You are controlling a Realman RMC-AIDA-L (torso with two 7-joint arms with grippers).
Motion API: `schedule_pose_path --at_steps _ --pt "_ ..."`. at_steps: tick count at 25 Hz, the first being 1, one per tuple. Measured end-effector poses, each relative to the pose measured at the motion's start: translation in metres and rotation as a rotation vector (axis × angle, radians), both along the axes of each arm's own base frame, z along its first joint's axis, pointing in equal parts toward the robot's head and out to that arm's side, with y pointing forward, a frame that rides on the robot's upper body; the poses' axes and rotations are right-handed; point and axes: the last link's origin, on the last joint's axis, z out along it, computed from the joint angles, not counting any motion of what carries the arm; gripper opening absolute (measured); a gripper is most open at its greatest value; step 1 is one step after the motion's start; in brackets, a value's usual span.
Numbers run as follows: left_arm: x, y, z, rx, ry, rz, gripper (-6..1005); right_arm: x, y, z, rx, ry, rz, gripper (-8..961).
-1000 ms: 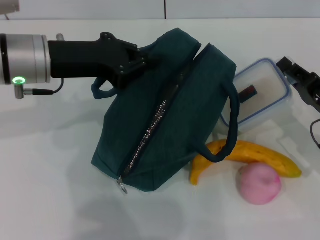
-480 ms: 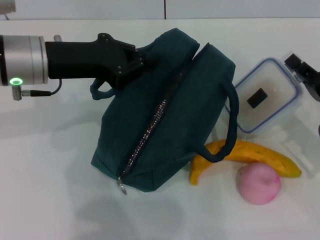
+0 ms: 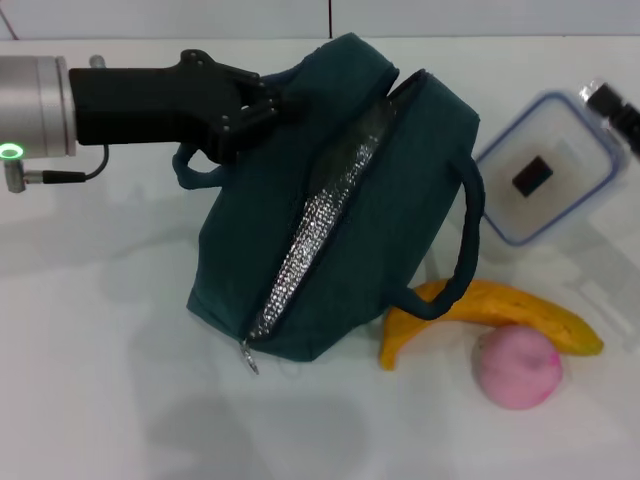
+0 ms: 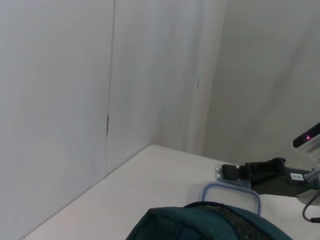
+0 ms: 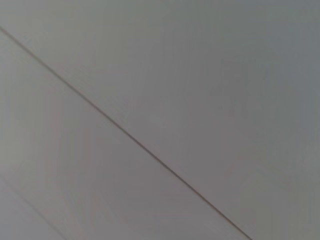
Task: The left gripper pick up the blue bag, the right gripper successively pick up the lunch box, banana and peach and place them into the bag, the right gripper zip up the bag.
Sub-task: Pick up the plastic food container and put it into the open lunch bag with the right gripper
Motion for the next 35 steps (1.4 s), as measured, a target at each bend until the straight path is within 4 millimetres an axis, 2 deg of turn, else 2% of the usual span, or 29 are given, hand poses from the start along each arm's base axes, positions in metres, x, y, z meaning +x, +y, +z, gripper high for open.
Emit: schedule_pose_path --at_steps 4,9,14,18,23,27,32,35 --pt "0.001 -0.001 0.0 -0.01 -0.002 0.009 42 -0.012 0.007 0.015 0.052 -0.006 0.086 95" --pt "0.001 -0.001 -0.002 -0.019 0.0 0.015 42 -0.039 0.024 0.031 0.103 0.006 0.21 95" --pt "0.001 -0.001 -0.004 -0.026 -0.003 0.019 42 -0.086 0.049 0.041 0.099 0.039 0.363 95" --pt "0.003 0.0 -0.009 -0.043 -0.003 0.02 42 -0.124 0.067 0.041 0.072 0.057 0.471 96" --pt "0.002 0.001 -0.013 -0.051 0.0 0.028 43 -0.153 0.073 0.026 -0.015 0.032 0.55 96" --pt "0.0 0.006 -0.013 -0.018 0.003 0.053 43 -0.152 0.067 0.014 -0.068 0.001 0.564 96" --pt "-0.003 0.016 -0.014 0.02 0.008 0.084 42 -0.125 0.054 0.008 -0.07 -0.025 0.504 96" --pt "-0.004 0.019 -0.016 0.027 0.018 0.093 43 -0.117 0.048 0.003 -0.093 -0.042 0.492 96"
